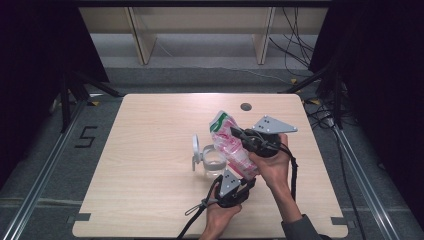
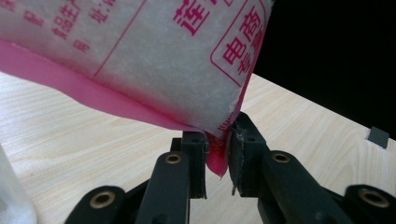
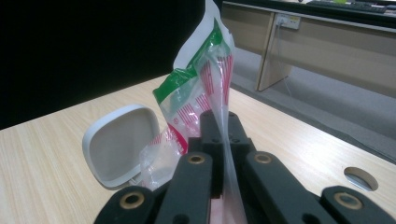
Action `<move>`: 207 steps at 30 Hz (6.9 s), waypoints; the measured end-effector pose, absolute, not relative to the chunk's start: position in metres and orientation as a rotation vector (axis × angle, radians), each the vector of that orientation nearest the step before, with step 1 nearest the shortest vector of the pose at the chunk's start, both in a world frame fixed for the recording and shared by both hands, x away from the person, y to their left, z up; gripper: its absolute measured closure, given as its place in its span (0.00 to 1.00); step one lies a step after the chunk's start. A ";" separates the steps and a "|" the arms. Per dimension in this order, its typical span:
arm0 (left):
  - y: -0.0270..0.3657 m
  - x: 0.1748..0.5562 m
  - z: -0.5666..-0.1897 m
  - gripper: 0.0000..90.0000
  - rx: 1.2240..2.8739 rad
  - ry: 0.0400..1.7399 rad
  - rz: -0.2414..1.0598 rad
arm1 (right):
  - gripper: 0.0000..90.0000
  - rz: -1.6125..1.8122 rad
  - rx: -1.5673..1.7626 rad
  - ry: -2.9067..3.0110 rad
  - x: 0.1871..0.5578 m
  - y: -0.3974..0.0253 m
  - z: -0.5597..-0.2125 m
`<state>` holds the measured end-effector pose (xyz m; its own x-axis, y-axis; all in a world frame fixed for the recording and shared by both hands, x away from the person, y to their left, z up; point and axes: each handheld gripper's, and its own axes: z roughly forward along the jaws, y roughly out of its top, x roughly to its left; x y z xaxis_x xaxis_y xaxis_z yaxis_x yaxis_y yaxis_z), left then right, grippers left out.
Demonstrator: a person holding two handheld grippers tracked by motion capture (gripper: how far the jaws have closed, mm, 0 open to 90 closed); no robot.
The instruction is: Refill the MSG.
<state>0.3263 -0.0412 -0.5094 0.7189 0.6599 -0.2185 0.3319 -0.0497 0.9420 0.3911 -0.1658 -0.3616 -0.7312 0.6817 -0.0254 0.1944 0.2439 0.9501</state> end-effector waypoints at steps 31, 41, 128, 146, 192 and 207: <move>-0.045 0.334 -0.507 0.87 1.647 0.802 0.307 | 1.00 1.415 0.737 2.125 0.397 -0.147 -0.362; -0.049 0.334 -0.506 0.87 1.618 0.805 0.302 | 1.00 1.367 0.712 2.129 0.396 -0.143 -0.362; -0.055 0.337 -0.500 0.87 1.593 0.766 0.296 | 1.00 1.372 0.704 2.160 0.400 -0.136 -0.359; -0.055 0.337 -0.500 0.87 1.584 0.755 0.296 | 1.00 1.374 0.704 2.173 0.398 -0.134 -0.359; -0.054 0.340 -0.498 0.87 1.576 0.755 0.287 | 1.00 1.369 0.689 2.161 0.396 -0.130 -0.359; -0.054 0.340 -0.498 0.87 1.573 0.750 0.286 | 1.00 1.366 0.664 2.150 0.396 -0.129 -0.358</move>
<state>0.3403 -0.0541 -0.4975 0.7531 0.6107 -0.2447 0.2931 0.0216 0.9558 0.3959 -0.1293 -0.3585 -0.7539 0.6389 -0.1530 0.1327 0.3762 0.9170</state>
